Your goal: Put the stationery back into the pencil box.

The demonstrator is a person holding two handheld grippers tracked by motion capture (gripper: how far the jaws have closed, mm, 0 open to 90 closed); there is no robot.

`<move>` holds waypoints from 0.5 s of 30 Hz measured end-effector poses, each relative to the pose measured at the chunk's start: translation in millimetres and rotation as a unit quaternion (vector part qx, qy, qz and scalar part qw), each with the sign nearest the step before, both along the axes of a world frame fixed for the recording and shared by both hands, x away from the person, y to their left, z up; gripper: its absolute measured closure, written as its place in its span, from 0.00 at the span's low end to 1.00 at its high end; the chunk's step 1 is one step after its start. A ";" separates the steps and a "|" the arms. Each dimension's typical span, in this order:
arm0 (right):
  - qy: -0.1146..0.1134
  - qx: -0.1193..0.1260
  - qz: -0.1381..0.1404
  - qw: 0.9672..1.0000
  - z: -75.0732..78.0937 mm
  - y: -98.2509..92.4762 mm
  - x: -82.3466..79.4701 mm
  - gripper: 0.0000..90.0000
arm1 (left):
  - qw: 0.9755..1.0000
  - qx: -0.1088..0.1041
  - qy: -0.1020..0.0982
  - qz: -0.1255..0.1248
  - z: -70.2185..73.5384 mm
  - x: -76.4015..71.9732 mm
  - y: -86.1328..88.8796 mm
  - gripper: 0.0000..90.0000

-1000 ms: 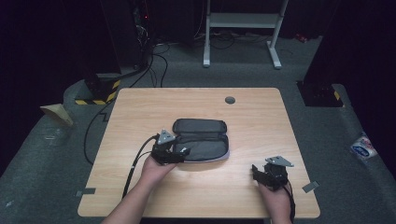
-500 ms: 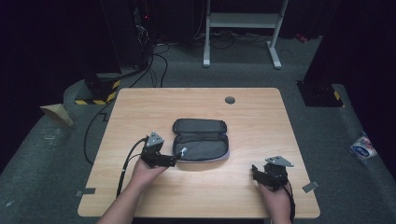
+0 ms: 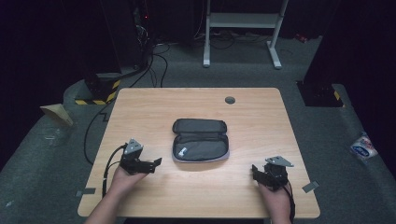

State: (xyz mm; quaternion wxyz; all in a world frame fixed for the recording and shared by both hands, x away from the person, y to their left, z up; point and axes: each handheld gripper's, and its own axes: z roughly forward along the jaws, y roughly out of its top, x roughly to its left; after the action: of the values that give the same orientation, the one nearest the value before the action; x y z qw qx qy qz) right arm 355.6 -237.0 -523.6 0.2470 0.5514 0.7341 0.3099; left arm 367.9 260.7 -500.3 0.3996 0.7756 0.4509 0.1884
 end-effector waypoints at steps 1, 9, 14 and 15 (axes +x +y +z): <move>0.000 0.000 0.000 1.000 0.0 0.0 -0.1 0.31 | 1.000 0.015 0.006 0.006 -5.1 -5.2 9.6 0.00; 0.000 -0.001 0.000 1.000 0.0 0.0 -0.2 0.31 | 0.997 0.073 0.038 0.006 -24.6 -30.5 41.4 0.02; 0.000 0.000 -0.001 1.000 0.0 0.0 -0.3 0.31 | 0.997 0.065 0.028 -0.012 -29.2 -41.2 48.3 0.06; 0.000 0.000 -0.001 1.000 0.0 0.0 -0.3 0.31 | 0.997 0.065 0.028 -0.012 -29.2 -41.2 48.3 0.06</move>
State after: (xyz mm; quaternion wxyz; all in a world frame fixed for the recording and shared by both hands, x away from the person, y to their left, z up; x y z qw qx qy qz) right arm 355.4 -237.0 -523.6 0.2469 0.5520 0.7338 0.3096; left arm 326.7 309.1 -529.5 0.3379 0.8104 0.4392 0.1901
